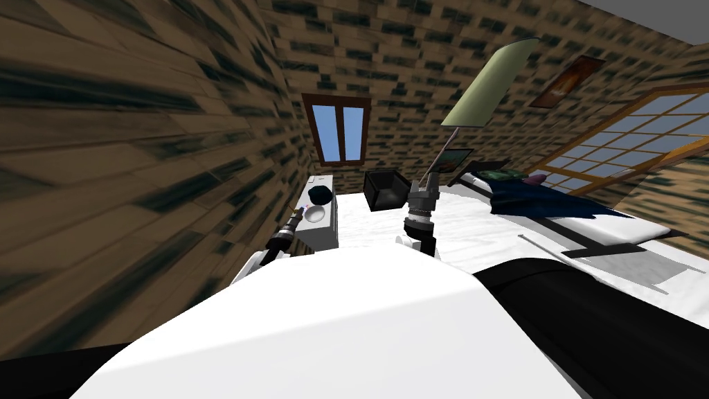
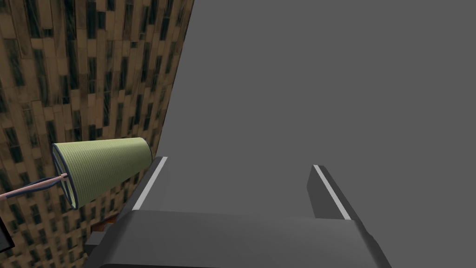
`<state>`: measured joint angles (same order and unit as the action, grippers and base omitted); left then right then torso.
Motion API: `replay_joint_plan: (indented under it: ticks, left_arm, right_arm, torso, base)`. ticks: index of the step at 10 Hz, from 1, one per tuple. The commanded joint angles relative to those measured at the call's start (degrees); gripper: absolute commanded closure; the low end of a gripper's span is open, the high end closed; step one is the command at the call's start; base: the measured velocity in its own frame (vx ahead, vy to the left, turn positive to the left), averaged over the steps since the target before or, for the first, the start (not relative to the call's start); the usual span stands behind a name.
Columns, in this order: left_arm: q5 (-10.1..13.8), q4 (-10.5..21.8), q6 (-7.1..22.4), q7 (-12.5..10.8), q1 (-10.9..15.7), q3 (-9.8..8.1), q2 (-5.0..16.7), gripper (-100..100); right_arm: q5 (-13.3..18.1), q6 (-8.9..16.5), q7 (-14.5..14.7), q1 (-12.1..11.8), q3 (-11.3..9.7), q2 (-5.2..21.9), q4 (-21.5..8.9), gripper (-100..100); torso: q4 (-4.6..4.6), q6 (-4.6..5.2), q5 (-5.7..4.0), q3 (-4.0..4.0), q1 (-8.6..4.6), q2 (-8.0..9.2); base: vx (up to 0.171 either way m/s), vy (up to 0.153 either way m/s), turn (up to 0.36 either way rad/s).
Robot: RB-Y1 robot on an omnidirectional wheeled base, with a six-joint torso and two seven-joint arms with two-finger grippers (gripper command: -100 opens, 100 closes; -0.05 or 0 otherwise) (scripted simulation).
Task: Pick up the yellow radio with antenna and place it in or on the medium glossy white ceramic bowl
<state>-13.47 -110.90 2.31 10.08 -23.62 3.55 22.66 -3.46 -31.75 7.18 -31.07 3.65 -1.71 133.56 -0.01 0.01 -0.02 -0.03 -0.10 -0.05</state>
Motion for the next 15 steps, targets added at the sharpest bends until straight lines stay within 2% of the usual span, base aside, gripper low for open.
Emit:
replay_joint_plan:
  ticks: [1, 8, 9, 15]
  left_arm:
    - [0.11, 1.97, 2.86, 0.15, 0.40, -0.55, 1.71, -100]
    - [1.13, 11.38, 13.79, 0.81, 3.30, -4.12, 5.95, -100]
    - [1.13, 11.38, 13.79, 0.81, 3.30, -4.12, 5.95, -100]
    - [2.76, 17.14, 20.43, 1.07, 5.24, -7.83, 7.65, -100]
  right_arm:
    - [0.00, 0.00, 0.00, 0.00, 0.00, 0.00, 0.00, 0]
    - [0.00, 0.00, 0.00, 0.00, 0.00, 0.00, 0.00, 0]
    - [0.00, 0.00, 0.00, 0.00, 0.00, 0.00, 0.00, 0]
    - [0.00, 0.00, 0.00, -0.01, 0.01, 0.01, 0.00, 0]
  torso:
    - [0.00, 0.00, 0.00, 0.00, 0.00, 0.00]
    - [-0.01, -0.01, 0.01, -0.04, 0.08, -0.07]
    - [-0.01, -0.01, 0.01, -0.04, 0.11, -0.06]
    - [-0.01, -0.01, 0.02, -0.05, 0.14, -0.09]
  base:
    - [0.012, -0.024, -0.107]
    - [0.025, -0.016, -0.119]
    - [0.018, 0.001, -0.023]
    - [0.033, 0.004, -0.119]
